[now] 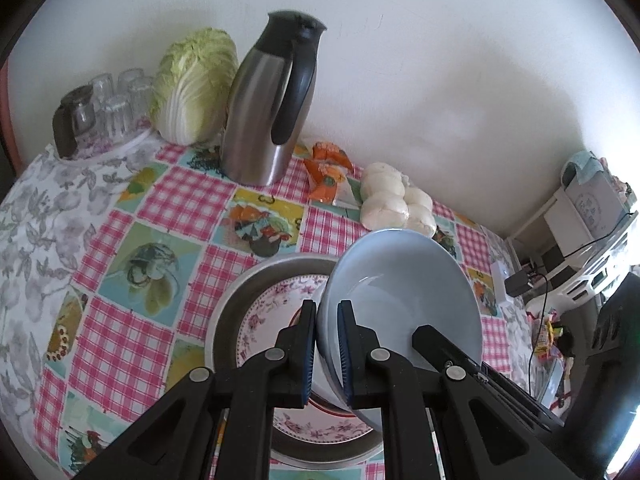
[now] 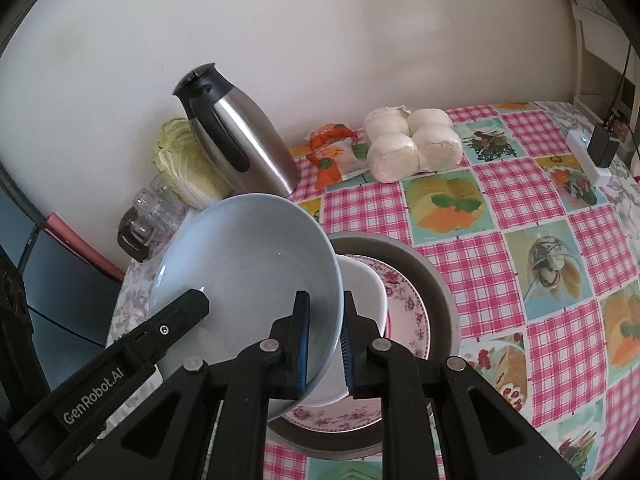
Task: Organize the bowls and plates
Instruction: 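Lower the pale round bowl into the white square bowl on the stack, then open both grippers and release the pale round bowl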
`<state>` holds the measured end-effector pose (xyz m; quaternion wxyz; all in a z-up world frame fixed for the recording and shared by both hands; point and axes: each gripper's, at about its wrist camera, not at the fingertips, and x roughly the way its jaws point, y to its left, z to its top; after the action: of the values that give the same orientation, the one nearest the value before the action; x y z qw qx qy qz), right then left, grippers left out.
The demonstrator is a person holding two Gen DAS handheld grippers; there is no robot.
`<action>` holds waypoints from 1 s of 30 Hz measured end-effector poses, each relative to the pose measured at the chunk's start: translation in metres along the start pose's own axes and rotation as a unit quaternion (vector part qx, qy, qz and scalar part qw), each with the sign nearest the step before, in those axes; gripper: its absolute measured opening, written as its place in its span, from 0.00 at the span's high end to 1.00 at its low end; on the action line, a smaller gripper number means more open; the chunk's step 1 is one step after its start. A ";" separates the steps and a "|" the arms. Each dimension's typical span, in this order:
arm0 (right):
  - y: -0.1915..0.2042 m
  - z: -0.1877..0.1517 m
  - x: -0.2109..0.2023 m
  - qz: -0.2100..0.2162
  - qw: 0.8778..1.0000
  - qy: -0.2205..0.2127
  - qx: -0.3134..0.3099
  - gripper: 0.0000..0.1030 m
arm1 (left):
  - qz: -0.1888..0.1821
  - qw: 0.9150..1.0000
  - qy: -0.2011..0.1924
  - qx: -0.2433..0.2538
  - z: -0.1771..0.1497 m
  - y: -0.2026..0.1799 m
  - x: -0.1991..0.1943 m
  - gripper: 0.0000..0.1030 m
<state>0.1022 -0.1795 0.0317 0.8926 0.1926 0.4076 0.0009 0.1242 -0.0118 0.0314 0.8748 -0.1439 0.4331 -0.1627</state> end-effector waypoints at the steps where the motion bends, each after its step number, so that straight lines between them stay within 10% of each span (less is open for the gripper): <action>1: -0.001 0.000 0.002 -0.003 1.000 0.003 0.001 0.84 | 0.001 1.000 0.003 0.000 -0.001 0.000 0.002 0.87; 30: -0.005 0.002 0.011 -0.016 1.000 0.008 -0.010 0.70 | 0.006 1.000 0.007 -0.025 0.003 0.014 0.008 0.86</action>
<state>0.1099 -0.1834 0.0232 0.8911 0.1770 0.4177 -0.0074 0.1338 -0.0026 0.0219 0.8689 -0.1618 0.4438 -0.1481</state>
